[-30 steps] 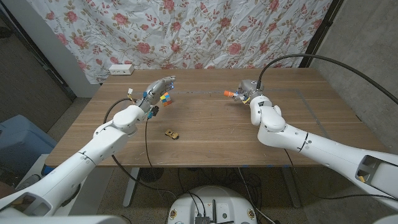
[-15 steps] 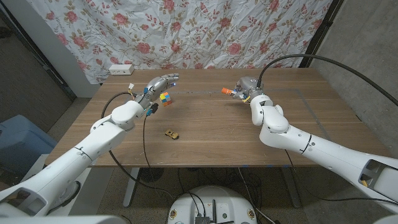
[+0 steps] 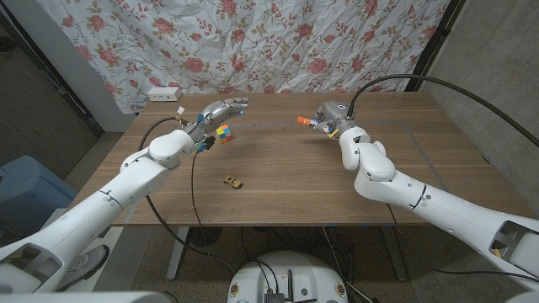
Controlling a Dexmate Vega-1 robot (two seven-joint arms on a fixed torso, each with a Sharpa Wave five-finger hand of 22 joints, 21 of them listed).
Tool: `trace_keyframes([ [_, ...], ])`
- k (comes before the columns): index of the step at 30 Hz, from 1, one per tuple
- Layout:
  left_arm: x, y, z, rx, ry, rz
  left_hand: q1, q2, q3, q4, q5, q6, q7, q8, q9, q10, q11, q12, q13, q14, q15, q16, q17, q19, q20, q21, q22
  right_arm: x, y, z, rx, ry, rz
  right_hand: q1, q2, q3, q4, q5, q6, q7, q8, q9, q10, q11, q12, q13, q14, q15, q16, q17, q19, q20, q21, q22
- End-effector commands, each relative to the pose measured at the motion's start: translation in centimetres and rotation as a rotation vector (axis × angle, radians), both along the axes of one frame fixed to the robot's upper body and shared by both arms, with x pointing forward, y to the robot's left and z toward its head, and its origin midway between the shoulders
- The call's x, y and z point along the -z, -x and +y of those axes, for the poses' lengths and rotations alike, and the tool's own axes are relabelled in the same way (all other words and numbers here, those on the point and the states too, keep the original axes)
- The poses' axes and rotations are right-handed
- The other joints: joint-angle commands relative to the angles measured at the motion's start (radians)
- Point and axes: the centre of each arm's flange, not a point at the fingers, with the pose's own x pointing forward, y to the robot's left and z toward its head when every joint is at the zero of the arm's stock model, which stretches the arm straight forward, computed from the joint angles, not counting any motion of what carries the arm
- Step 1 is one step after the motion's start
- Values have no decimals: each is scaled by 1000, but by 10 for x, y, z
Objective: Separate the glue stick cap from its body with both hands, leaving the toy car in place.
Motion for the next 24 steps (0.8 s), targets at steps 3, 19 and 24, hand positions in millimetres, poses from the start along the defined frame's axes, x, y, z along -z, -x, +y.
trace_keyframes([
  [3, -13, -4, -9, 69, -68, 8, 38, -33, -13, 3, 7, 17, 6, 1, 0, 17, 13, 3, 3, -17, -10, -2, 5, -7, -1, -1, 1, -4, 6, 6, -52, 29, -31, 7, 7, -3, 1, 5, 55, -48, -1, 3, 10, 1, -4, 2, 6, -123, 5, 5, 10, 3, -2, 2],
  [19, -19, -12, -17, 117, -80, 32, 122, -73, -32, 9, 8, 21, 14, -6, 0, 52, 78, 4, 3, -31, 4, 1, 5, -33, 30, -2, 2, -2, 8, 16, -72, 58, -86, 11, 10, -4, 1, 5, 48, -48, -9, 2, 8, 1, -9, 3, 5, -126, 7, 6, 14, -2, -1, 2],
  [24, -20, -14, -23, 126, -89, 41, 139, -79, -38, 10, 7, 23, 22, -8, 0, 73, 91, 8, 2, -23, 21, 4, 4, -44, 50, -3, 2, -1, 9, 21, -80, 72, -111, 13, 10, -5, 0, 5, 46, -48, -11, 2, 10, 1, -9, 3, 7, -127, 9, 7, 15, -2, -1, 2],
])
